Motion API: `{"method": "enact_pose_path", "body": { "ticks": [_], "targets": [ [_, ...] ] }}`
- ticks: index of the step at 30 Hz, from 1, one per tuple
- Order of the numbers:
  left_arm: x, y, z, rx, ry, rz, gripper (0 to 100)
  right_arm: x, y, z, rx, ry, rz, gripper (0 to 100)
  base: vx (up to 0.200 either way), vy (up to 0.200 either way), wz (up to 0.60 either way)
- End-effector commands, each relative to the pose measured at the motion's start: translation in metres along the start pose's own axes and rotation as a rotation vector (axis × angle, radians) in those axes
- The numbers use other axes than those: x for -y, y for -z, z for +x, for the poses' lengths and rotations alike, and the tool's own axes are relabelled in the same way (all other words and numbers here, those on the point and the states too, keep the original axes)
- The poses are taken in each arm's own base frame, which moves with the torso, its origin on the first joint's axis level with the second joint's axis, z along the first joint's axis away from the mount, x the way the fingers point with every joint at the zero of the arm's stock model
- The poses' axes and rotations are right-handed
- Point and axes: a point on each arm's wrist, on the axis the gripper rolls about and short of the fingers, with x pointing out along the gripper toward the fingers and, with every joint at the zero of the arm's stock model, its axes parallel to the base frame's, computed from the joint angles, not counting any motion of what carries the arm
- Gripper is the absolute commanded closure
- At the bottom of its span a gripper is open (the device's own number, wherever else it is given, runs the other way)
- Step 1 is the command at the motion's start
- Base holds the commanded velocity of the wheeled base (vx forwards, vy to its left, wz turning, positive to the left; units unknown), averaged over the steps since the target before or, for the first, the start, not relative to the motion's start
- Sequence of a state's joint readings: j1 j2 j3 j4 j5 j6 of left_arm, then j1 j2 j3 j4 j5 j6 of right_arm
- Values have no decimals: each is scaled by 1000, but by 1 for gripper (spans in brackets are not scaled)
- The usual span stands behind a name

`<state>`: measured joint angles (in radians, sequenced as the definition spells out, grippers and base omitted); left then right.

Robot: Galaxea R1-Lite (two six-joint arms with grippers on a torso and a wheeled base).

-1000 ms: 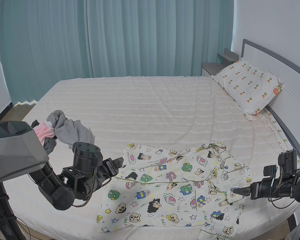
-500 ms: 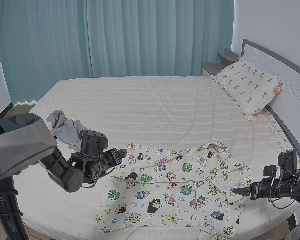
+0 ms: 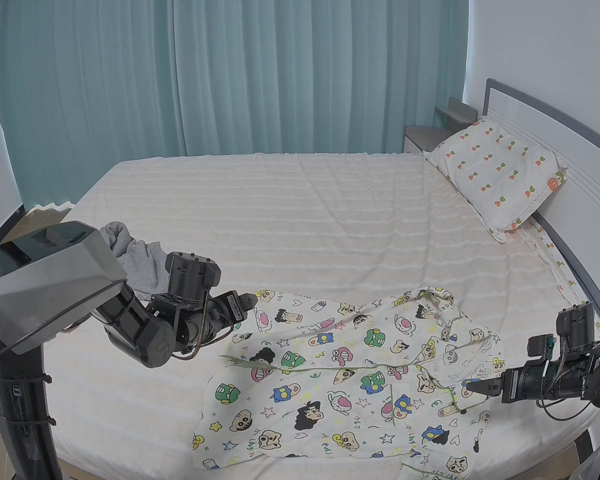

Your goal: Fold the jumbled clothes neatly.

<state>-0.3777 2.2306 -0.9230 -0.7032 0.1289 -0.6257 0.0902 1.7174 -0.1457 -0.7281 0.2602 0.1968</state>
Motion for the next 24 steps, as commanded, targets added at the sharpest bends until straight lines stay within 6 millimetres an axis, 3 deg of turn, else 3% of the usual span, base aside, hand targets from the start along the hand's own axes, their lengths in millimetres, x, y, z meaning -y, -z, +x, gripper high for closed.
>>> {"method": "enact_pose_path", "body": {
  "ticks": [1,3,7,8,14,18,24],
  "targets": [
    [-2,-2,11,-6,7,7,0,0,1,1,-8,-2,-1,0,0,0,0],
    [-4,-1,14,-13,9,13,0,0,1,1,-8,-2,-2,0,0,0,0],
    [-14,-3,40,-31,27,75,0,-1,1,1,-9,-4,-5,0,0,0,0],
    [-12,-5,51,-28,45,79,0,-1,1,1,-7,-5,-5,0,0,0,0],
    [-8,-9,70,-96,73,82,0,-1,2,0,-9,-4,-3,0,0,0,0],
    [-10,-32,75,-132,168,56,0,0,7,-1,-11,-4,-2,0,0,0,0],
    [-28,-20,93,-180,155,113,0,0,11,-2,14,-11,-13,0,0,0,0]
  ]
}}
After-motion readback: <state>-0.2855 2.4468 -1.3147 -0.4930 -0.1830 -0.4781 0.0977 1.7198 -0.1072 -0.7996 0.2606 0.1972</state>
